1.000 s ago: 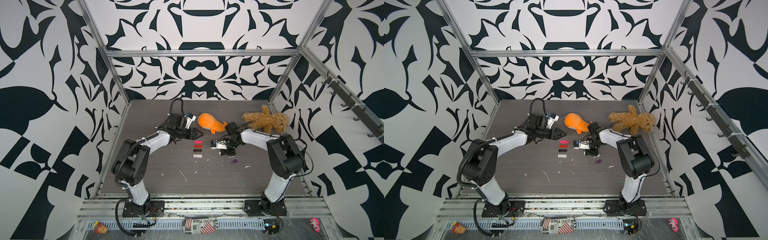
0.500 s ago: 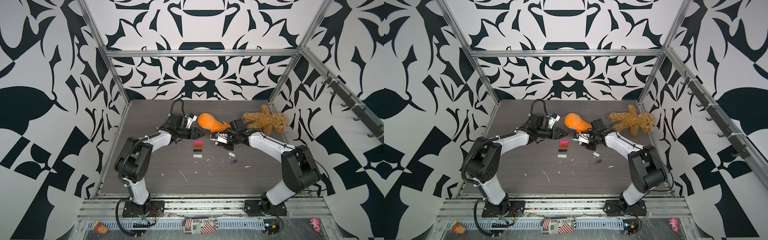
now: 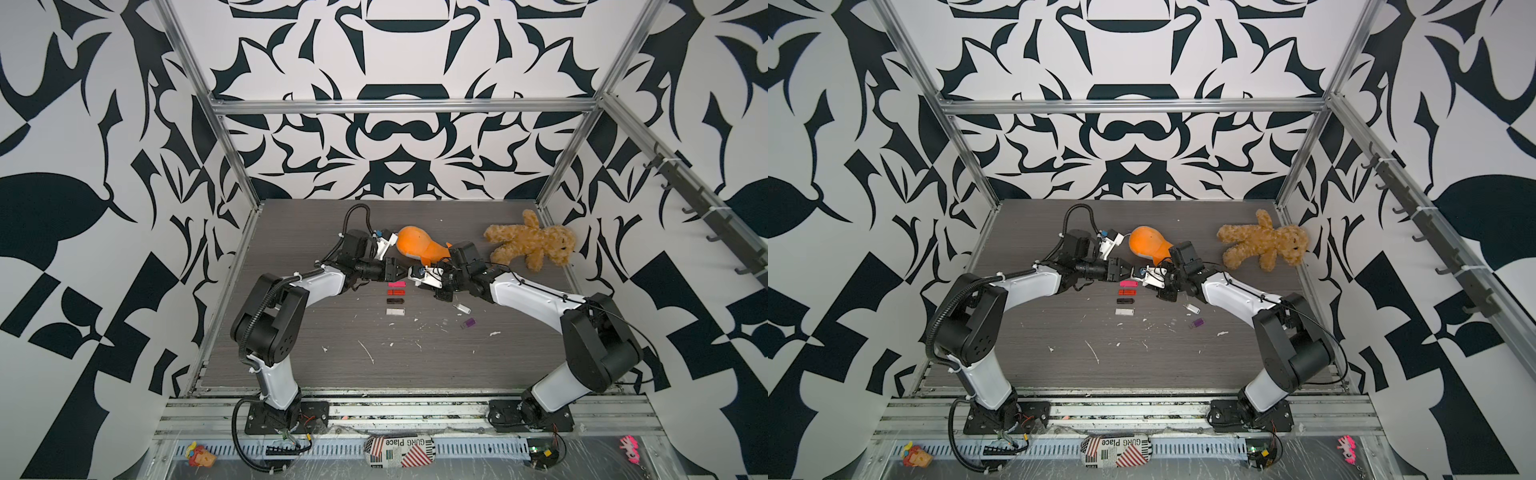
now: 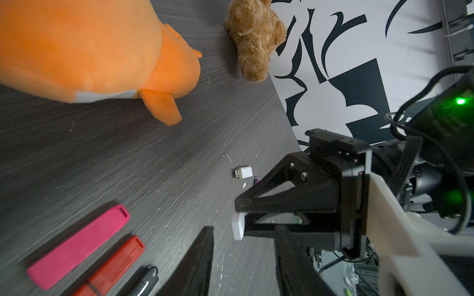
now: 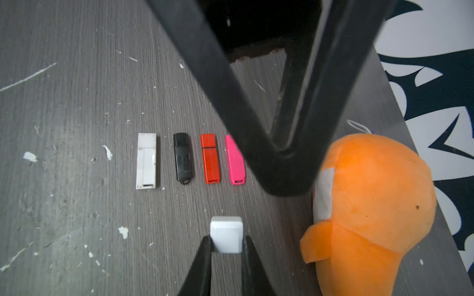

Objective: Close the usb drive cover
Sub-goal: Pick up the cover from the center of the board.

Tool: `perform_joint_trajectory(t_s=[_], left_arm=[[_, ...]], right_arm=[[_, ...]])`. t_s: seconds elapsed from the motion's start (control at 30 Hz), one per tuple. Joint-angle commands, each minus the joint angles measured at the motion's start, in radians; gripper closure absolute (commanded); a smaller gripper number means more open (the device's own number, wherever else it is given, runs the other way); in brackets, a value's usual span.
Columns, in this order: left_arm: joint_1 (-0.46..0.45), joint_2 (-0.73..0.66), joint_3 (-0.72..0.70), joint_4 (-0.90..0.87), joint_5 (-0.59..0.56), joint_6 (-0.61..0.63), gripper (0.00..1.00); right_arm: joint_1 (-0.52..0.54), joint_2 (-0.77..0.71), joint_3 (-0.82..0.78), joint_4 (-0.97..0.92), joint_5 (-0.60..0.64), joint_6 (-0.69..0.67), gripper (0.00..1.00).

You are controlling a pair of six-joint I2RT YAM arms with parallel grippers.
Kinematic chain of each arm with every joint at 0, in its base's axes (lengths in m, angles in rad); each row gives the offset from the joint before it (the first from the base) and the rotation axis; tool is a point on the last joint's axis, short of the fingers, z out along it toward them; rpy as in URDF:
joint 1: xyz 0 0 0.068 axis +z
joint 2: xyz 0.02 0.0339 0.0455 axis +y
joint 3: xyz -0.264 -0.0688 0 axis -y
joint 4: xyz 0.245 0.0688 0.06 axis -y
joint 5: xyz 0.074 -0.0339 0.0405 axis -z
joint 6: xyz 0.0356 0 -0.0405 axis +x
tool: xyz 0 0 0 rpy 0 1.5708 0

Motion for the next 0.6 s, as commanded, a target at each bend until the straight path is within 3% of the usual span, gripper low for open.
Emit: perform_joint_trajectory(t_s=[0.0, 0.57], left_arm=[[-0.005, 0.003, -0.015, 0.022, 0.025, -0.02, 0.58], [-0.007, 0.029, -0.012, 0.017, 0.019, -0.051, 0.68]], right_arm=[[0.011, -0.033, -0.012, 0.077, 0.01, 0.041, 0.83], [0.046, -0.042, -0.055, 0.222, 0.047, 0.112, 0.84]])
